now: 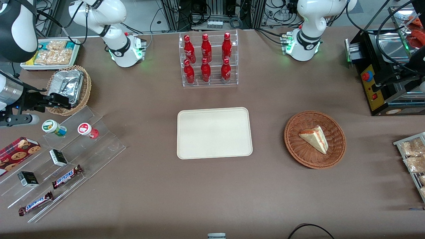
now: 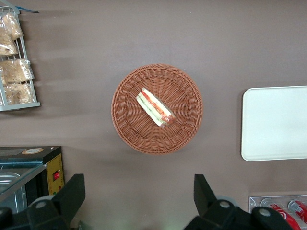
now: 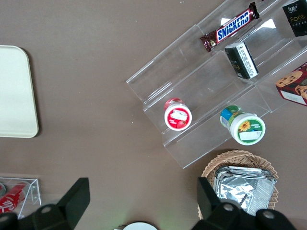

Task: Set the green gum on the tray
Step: 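Move the right gripper down over the green-lidded gum jar on the rack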

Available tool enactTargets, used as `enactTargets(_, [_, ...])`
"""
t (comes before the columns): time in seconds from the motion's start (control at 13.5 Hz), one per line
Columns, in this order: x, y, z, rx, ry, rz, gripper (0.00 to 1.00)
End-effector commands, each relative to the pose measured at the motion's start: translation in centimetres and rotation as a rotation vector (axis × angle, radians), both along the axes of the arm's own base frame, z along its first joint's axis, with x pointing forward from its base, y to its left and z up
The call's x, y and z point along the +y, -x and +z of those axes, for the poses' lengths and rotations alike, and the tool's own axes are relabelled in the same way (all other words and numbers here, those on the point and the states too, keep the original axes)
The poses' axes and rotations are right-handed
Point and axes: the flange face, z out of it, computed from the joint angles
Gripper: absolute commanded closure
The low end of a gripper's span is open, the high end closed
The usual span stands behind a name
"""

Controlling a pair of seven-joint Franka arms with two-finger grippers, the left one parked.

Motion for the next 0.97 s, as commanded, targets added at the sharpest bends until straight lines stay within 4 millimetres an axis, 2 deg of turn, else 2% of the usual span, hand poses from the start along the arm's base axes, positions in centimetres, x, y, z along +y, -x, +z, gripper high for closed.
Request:
enactTargets(0.0, [0.0,0.2,0.2,0.006,0.002,-0.031,0.01])
enactTargets(0.22, [-0.3,0.0,-1.5,0.021,0.001,-0.02,0.01])
enactTargets(0.37, [-1.8,0.3,-3.5,0.005,-0.013,0.043,0.01])
enactTargets(0.82, [-10.3,0.3,-9.3,-0.062,-0.063,0.512,0.01])
enactTargets(0.89, [-11.1,0.0,-10.1,-0.065,-0.069,0.593,0.01])
